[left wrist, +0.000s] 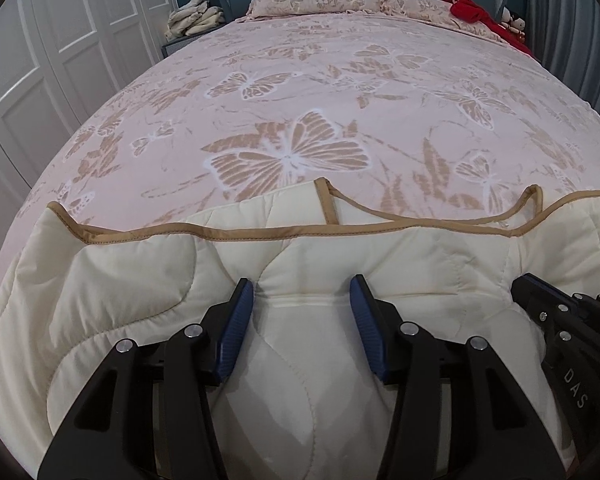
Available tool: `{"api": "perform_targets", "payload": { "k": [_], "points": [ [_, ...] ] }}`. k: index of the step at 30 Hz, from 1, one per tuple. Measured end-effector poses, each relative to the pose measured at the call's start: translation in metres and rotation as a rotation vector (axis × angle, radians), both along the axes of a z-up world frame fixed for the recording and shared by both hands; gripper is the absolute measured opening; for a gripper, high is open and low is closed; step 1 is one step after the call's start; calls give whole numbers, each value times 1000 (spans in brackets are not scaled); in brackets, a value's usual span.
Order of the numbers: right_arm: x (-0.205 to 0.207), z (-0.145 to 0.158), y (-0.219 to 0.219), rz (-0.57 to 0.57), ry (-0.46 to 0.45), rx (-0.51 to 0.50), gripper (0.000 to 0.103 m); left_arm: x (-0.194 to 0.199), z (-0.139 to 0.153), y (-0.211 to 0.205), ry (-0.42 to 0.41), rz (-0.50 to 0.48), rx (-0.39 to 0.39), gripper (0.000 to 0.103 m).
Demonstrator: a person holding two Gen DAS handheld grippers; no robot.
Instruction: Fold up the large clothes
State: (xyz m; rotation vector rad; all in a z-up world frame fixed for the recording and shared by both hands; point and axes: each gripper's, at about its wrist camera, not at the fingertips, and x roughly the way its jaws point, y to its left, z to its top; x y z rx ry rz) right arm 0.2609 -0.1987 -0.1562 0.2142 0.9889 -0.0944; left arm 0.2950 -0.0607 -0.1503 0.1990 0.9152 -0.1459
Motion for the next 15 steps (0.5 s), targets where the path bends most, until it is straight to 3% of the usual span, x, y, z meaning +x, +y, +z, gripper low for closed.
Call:
{"api": "perform_targets", "payload": {
  "k": [15],
  "points": [
    [4, -4, -2, -3, -18, 6, 0, 1, -5, -8, -31, 7, 52, 49]
  ]
}}
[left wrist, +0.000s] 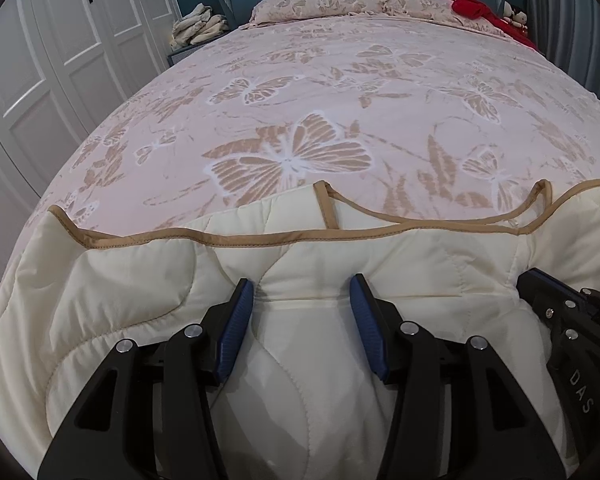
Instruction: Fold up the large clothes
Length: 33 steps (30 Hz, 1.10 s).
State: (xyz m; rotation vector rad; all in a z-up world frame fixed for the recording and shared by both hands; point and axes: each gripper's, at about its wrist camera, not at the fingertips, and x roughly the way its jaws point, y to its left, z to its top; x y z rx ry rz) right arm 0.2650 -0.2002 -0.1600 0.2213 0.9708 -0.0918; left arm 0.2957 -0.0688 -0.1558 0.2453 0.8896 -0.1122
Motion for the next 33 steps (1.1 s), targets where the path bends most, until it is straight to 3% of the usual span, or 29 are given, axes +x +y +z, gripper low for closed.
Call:
{"api": "perform_targets", "payload": {
  "k": [4, 7, 8, 9, 10, 12, 15, 19, 21, 26, 32, 33],
  "points": [
    [2, 2, -4, -3, -1, 36, 0, 1, 2, 1, 12, -1, -16, 49],
    [0, 15, -14, -30, 13, 92, 0, 5, 16, 15, 63, -5, -104, 50],
    [-9, 32, -19, -78, -4, 76, 0, 2, 29, 27, 66, 12, -156, 50],
    [-20, 48, -23, -101, -43, 68, 10, -3, 41, 39, 53, 35, -187, 50],
    [-30, 59, -24, -108, -68, 70, 12, -10, 53, 52, 38, 56, -214, 50],
    [-59, 86, -25, -104, -97, 67, 12, -33, 82, 89, 23, 89, -297, 50],
    [-101, 103, -16, -77, -97, 94, 12, -63, 102, 142, 47, 153, -412, 50],
    [-142, 99, 25, 19, -58, 113, 12, -111, 95, 207, 106, 267, -520, 50],
    [-152, 89, 47, 54, -34, 127, 12, -127, 88, 225, 111, 305, -534, 50],
    [-166, 64, 75, 72, 28, 156, 12, -147, 72, 238, 156, 316, -579, 50],
    [-164, 42, 81, 62, 72, 141, 11, -153, 60, 243, 184, 353, -613, 59],
    [-165, 40, 81, 59, 75, 144, 11, -151, 55, 245, 200, 362, -619, 64]
  ]
}}
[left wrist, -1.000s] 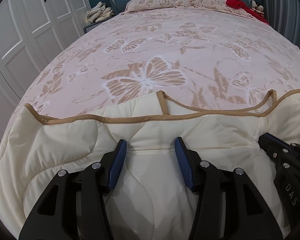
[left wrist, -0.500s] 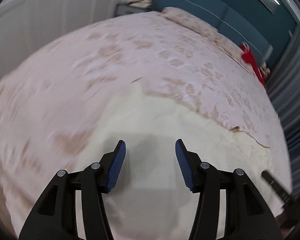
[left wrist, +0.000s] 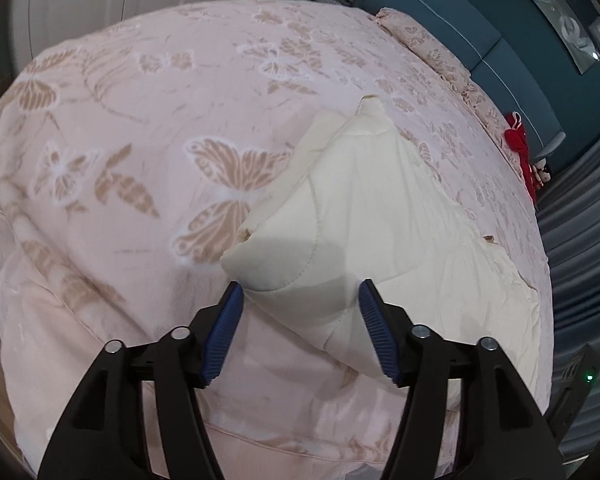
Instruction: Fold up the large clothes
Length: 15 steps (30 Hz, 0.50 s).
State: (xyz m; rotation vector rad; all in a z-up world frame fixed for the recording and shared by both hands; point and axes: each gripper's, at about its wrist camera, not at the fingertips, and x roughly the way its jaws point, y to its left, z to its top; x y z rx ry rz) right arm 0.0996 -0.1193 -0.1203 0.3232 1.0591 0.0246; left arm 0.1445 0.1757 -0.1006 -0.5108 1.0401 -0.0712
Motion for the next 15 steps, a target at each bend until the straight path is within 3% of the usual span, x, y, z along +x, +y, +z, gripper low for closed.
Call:
{"api": "perform_targets", "payload": {
  "k": [5, 9, 10, 11, 13, 15],
  "points": [
    [1, -10, -1, -10, 3, 7, 10, 10, -21, 3, 44, 18, -86, 77],
    [2, -12, 1, 1, 1, -17, 10, 20, -28, -4, 47, 17, -161, 76],
    [3, -13, 0, -1, 5, -14, 10, 22, -27, -7, 43, 11, -176, 66],
    [3, -14, 0, -2, 6, -10, 10, 23, -23, -11, 41, 5, -179, 63],
    [4, -14, -2, -1, 9, -7, 10, 22, -8, -20, 15, -8, -177, 40],
    [4, -16, -2, 0, 9, -5, 9, 19, 10, -27, -19, -28, -167, 27]
  ]
}}
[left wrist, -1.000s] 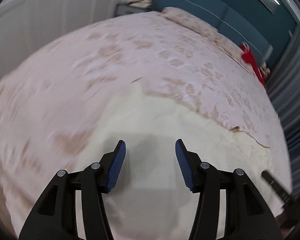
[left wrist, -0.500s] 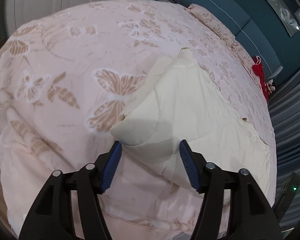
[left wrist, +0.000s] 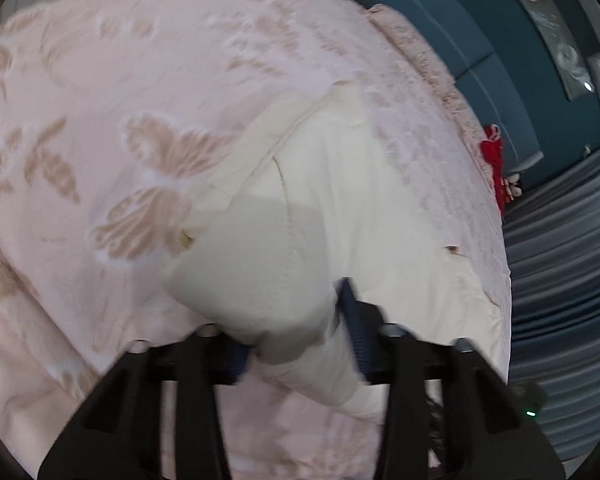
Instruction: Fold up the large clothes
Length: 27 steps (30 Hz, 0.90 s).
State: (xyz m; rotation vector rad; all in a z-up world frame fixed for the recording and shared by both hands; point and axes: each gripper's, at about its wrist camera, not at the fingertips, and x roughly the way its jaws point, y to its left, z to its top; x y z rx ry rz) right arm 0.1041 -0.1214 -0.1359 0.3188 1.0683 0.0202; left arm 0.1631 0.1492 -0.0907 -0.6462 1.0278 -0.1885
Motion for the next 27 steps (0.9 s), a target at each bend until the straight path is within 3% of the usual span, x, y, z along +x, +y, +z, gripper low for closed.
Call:
{"api": "perform_targets", "payload": {
  "k": [5, 10, 13, 21, 27],
  "points": [
    [2, -1, -2, -2, 7, 21, 9, -17, 62, -30, -128, -101, -13, 17],
    [-17, 31, -18, -33, -21, 86, 9, -28, 104, -66, -227, -159, 85, 16],
    [-34, 38, -22, -23, -16, 75, 8, -31, 113, -74, -238, -172, 107, 15],
    [-35, 4, -25, -25, 40, 126, 5, -37, 125, -105, -249, -243, 150, 15],
    [-34, -7, -32, -21, 33, 190, 1, -58, 137, -161, -311, -366, 213, 15]
  ]
}}
